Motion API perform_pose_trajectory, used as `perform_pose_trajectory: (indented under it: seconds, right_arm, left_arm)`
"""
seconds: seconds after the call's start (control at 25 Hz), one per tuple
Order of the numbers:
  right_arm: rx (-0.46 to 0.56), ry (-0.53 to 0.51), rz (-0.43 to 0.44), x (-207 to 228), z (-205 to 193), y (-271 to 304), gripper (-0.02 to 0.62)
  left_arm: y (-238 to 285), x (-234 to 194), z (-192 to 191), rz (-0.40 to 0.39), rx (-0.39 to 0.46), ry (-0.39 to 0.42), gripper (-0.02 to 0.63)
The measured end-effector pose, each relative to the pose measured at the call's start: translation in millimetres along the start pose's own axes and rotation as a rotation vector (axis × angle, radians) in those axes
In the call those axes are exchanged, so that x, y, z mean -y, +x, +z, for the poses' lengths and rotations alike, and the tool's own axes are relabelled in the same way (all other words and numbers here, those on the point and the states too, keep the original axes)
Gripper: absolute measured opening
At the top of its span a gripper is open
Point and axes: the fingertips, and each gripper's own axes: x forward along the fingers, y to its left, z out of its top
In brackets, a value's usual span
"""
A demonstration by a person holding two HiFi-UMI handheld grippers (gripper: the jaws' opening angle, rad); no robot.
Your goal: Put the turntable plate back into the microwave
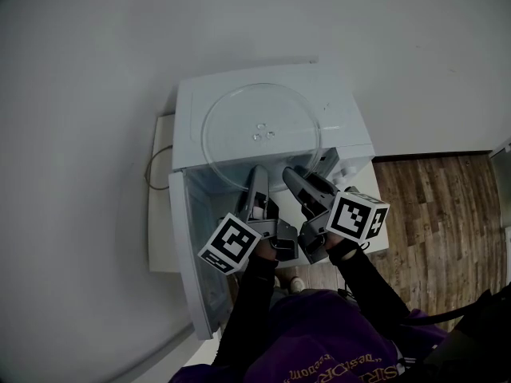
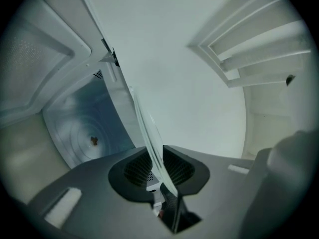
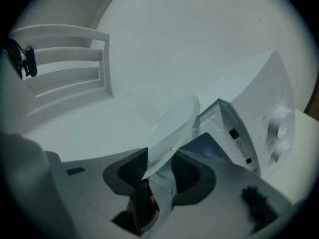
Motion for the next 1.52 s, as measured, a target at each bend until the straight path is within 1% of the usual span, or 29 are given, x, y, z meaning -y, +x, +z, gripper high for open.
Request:
perform_pose_trajectory:
  seconds: [0.16,0.4,0.52,0.56,0.64,0.72,0.92,1.08,1.2,1.32,1.44,1.52]
  right_arm:
    - [0.002,0.065,0.009,1.5,-0.8,-2.5,0.149]
    - [0.007,0.064,-0.001,-2.5,-3.5,-6.2,0.14]
    - [0.016,0.066,0.0,-4.3,-5.1,-10.5,0.137]
    - [0.017,0.07,0.001,-4.7,-5.8,-11.7,0.137]
    - [0.019,0.07,0.005,-5.7,-7.1,-14.3,0.135]
    - [0.021,0.053,0.011,-7.7,-6.6,-17.6,0.135]
    - [0.036,0.043,0.011,-13.7,-4.8,-31.3,0.135]
    - [0.044,0.02,0.01,-23.9,-7.0,-50.6,0.135]
    - [0.046,0.013,0.007,-25.5,-9.3,-58.9,0.135]
    - [0.037,0.019,0.01,-23.7,-11.0,-59.3,0.135]
    - [0.03,0.021,0.013,-25.7,-13.7,-66.8,0.135]
    - [0.028,0.019,0.013,-27.3,-16.5,-73.0,0.135]
  left_arm:
    - [-1.4,2.4,-0.7,-0.026,0.019,-0.058,0.064]
    - [-7.5,3.6,-1.7,-0.068,0.017,-0.07,0.064]
    - [-10.6,7.3,-5.5,-0.089,0.024,-0.124,0.064]
    - [-11.8,7.9,-5.8,-0.091,0.026,-0.124,0.063]
    - [-15.3,7.0,-5.8,-0.086,0.024,-0.087,0.063]
    - [-18.6,7.9,-7.7,-0.085,0.025,-0.078,0.063]
    - [-26.1,19.7,-16.9,-0.1,0.038,-0.129,0.063]
    - [-40.7,30.4,-25.1,-0.114,0.038,-0.118,0.064]
    - [-47.2,34.5,-30.6,-0.118,0.045,-0.151,0.064]
    - [-47.4,34.3,-32.2,-0.124,0.046,-0.159,0.063]
    - [-53.6,35.9,-36.9,-0.114,0.042,-0.141,0.06]
    - [-61.6,32.8,-40.0,-0.081,0.034,-0.095,0.063]
